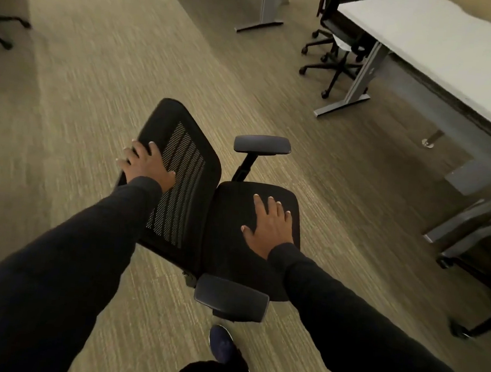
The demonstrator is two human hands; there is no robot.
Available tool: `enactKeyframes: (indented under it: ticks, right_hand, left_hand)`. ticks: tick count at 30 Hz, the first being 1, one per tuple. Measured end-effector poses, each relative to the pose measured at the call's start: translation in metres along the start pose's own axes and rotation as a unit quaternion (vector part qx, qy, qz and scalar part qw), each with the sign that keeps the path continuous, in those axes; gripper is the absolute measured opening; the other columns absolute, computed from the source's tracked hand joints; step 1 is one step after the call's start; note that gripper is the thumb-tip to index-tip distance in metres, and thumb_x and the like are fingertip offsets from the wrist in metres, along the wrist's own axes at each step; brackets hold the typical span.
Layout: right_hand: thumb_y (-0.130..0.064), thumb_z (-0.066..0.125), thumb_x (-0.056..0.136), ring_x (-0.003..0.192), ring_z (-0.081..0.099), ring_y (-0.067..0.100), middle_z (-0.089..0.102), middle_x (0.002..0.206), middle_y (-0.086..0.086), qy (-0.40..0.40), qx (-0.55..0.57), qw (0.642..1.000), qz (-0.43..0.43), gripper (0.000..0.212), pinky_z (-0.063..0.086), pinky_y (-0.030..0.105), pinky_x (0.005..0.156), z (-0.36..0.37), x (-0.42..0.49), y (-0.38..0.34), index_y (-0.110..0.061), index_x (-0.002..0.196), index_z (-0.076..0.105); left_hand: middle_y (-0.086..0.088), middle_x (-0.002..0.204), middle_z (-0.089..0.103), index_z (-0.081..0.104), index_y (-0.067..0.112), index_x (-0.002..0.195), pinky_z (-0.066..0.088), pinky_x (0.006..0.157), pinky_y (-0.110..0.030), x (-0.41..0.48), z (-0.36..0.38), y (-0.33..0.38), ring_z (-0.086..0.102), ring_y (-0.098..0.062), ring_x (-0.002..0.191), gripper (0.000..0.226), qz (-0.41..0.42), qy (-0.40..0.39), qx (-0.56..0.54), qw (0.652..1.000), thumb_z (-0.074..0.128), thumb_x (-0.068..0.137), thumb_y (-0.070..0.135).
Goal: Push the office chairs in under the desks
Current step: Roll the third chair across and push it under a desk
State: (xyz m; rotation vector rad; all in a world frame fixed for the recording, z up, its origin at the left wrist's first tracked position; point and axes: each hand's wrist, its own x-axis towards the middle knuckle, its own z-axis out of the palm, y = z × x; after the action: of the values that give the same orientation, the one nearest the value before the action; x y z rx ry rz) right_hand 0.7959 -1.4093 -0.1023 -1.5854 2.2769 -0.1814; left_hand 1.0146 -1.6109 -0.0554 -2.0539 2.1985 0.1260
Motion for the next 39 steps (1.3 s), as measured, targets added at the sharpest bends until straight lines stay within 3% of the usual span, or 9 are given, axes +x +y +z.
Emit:
enactKeyframes:
  ticks: [3, 12, 15, 19, 22, 29, 32, 35, 39]
  right_hand:
    - [-0.053, 0.057, 0.091, 0.151, 0.014, 0.039, 0.017, 0.164, 0.019, 0.018, 0.004, 1.000, 0.011, 0.087, 0.013, 0.060, 0.119, 0.002, -0.021, 0.003, -0.026, 0.159, 0.010]
    - [-0.056, 0.056, 0.091, 0.151, 0.015, 0.040, 0.017, 0.164, 0.019, 0.018, 0.055, 0.996, 0.072, 0.088, 0.013, 0.059, 0.119, 0.030, -0.097, -0.012, -0.027, 0.159, 0.008]
    - [-0.057, 0.055, 0.092, 0.151, 0.014, 0.040, 0.015, 0.165, 0.018, 0.009, 0.085, 0.994, 0.070, 0.087, 0.012, 0.059, 0.119, 0.037, -0.111, -0.036, -0.028, 0.159, 0.007]
    - [-0.060, 0.052, 0.092, 0.151, 0.015, 0.038, 0.015, 0.165, 0.016, 0.020, 0.100, 0.993, 0.057, 0.087, 0.012, 0.059, 0.119, 0.032, -0.104, -0.072, -0.028, 0.159, 0.008]
    - [-0.063, 0.050, 0.091, 0.151, 0.015, 0.037, 0.015, 0.165, 0.016, 0.024, 0.117, 0.992, 0.047, 0.087, 0.012, 0.059, 0.119, 0.027, -0.088, -0.103, -0.028, 0.159, 0.008]
    - [-0.084, 0.045, 0.080, 0.150, 0.017, 0.037, 0.012, 0.167, 0.014, -0.037, 0.142, 0.988, 0.054, 0.106, 0.014, 0.061, 0.119, 0.036, -0.042, -0.210, -0.029, 0.159, 0.002]
    - [-0.067, 0.058, 0.083, 0.147, 0.023, 0.041, 0.015, 0.165, 0.016, -0.068, 0.143, 0.982, 0.102, 0.106, 0.019, 0.061, 0.118, 0.055, -0.025, -0.266, -0.026, 0.159, -0.003]
    - [-0.038, 0.056, 0.091, 0.136, 0.038, 0.039, 0.031, 0.157, 0.015, -0.035, 0.118, 0.980, 0.155, 0.088, 0.031, 0.055, 0.112, 0.063, -0.017, -0.285, -0.023, 0.160, 0.003]
    - [-0.038, 0.057, 0.090, 0.128, 0.047, 0.034, 0.039, 0.152, 0.011, -0.002, 0.099, 0.983, 0.153, 0.083, 0.037, 0.049, 0.108, 0.051, -0.006, -0.272, -0.021, 0.159, 0.015]
  left_hand:
    - [-0.030, 0.161, 0.006, 0.010, 0.012, 0.158, 0.022, 0.114, -0.063, -0.013, 0.006, -0.007, 0.019, -0.052, 0.143, 0.104, -0.038, -0.021, -0.015, 0.999, 0.068, 0.084, 0.055]
    - [-0.031, 0.158, 0.013, 0.015, 0.008, 0.157, 0.026, 0.113, -0.060, -0.054, 0.003, -0.010, 0.024, -0.053, 0.141, 0.119, -0.009, -0.040, 0.005, 0.999, 0.077, 0.071, 0.064]
    - [-0.029, 0.152, 0.025, 0.024, 0.010, 0.152, 0.038, 0.108, -0.057, -0.068, -0.001, -0.018, 0.035, -0.049, 0.135, 0.113, 0.002, -0.045, 0.020, 0.999, 0.077, 0.069, 0.066]
    - [-0.027, 0.140, 0.036, 0.029, 0.011, 0.147, 0.047, 0.101, -0.052, -0.064, 0.003, -0.036, 0.046, -0.044, 0.125, 0.099, 0.026, -0.007, -0.051, 0.998, 0.077, 0.074, 0.058]
    - [-0.028, 0.142, 0.033, 0.022, 0.012, 0.151, 0.046, 0.102, -0.052, -0.045, 0.008, -0.050, 0.043, -0.044, 0.127, 0.099, 0.054, -0.012, -0.077, 0.996, 0.072, 0.079, 0.058]
    - [-0.030, 0.156, 0.022, 0.017, 0.015, 0.156, 0.032, 0.111, -0.052, 0.031, 0.000, -0.072, 0.029, -0.045, 0.140, 0.097, 0.149, 0.002, 0.009, 0.989, 0.055, 0.085, 0.069]
    - [-0.026, 0.154, 0.025, 0.031, 0.014, 0.149, 0.032, 0.110, -0.050, 0.076, -0.010, -0.084, 0.029, -0.044, 0.138, 0.092, 0.225, 0.017, 0.054, 0.973, 0.050, 0.083, 0.074]
    - [-0.021, 0.150, 0.033, 0.041, 0.016, 0.143, 0.030, 0.110, -0.050, 0.111, -0.016, -0.086, 0.031, -0.041, 0.137, 0.087, 0.295, -0.007, 0.085, 0.952, 0.049, 0.081, 0.077]
    - [-0.017, 0.138, 0.046, 0.048, 0.018, 0.140, 0.040, 0.102, -0.048, 0.130, -0.015, -0.069, 0.044, -0.036, 0.126, 0.075, 0.346, -0.037, 0.052, 0.936, 0.047, 0.087, 0.071]
